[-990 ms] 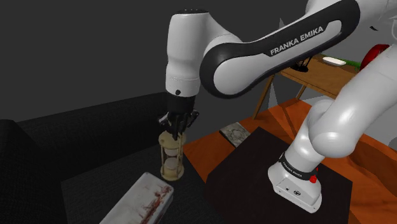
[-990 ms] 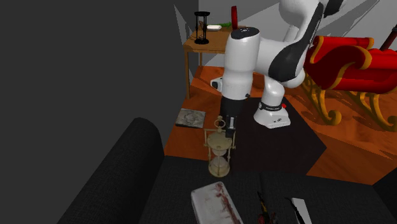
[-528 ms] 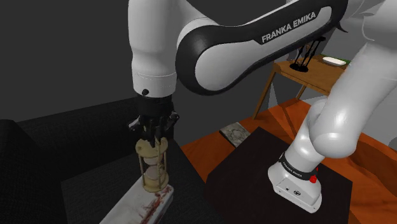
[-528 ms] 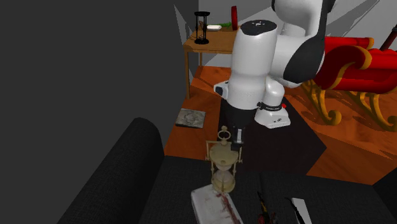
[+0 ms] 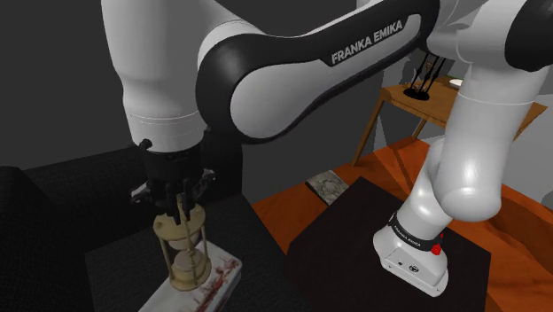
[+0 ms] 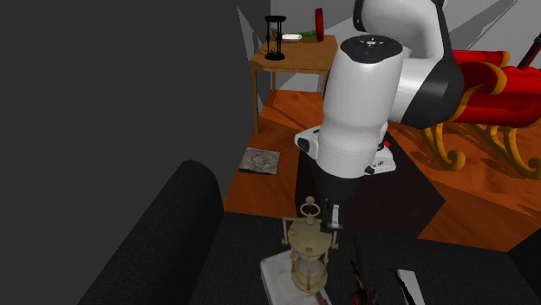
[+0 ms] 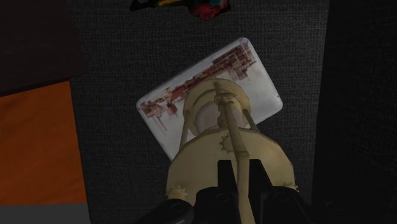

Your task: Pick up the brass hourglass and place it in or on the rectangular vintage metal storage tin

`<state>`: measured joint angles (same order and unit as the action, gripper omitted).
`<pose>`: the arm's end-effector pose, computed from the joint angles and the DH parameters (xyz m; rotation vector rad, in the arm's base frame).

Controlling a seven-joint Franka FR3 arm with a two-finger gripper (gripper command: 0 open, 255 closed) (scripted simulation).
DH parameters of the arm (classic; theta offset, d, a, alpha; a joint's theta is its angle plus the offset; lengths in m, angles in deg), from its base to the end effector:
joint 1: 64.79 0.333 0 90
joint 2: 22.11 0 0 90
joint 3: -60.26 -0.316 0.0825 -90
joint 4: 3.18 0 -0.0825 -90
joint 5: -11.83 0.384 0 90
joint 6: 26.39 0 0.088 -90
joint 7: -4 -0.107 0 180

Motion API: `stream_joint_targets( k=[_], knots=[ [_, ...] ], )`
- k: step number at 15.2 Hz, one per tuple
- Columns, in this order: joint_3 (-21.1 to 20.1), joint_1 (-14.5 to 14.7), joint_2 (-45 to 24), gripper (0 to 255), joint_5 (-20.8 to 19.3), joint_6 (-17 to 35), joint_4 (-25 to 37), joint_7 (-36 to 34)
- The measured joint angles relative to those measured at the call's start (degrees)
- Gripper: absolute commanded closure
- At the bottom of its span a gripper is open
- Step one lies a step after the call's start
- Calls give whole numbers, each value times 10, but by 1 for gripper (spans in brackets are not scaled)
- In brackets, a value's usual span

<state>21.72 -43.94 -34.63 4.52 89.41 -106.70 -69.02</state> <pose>0.3383 0.5120 0.4488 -3.0765 0.3079 -0.0015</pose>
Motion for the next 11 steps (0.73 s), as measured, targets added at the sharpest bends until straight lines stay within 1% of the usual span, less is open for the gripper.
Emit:
stream_joint_targets(
  k=[11],
  knots=[
    [9, 8, -33, 255, -27, 74, -49, -18]
  ],
)
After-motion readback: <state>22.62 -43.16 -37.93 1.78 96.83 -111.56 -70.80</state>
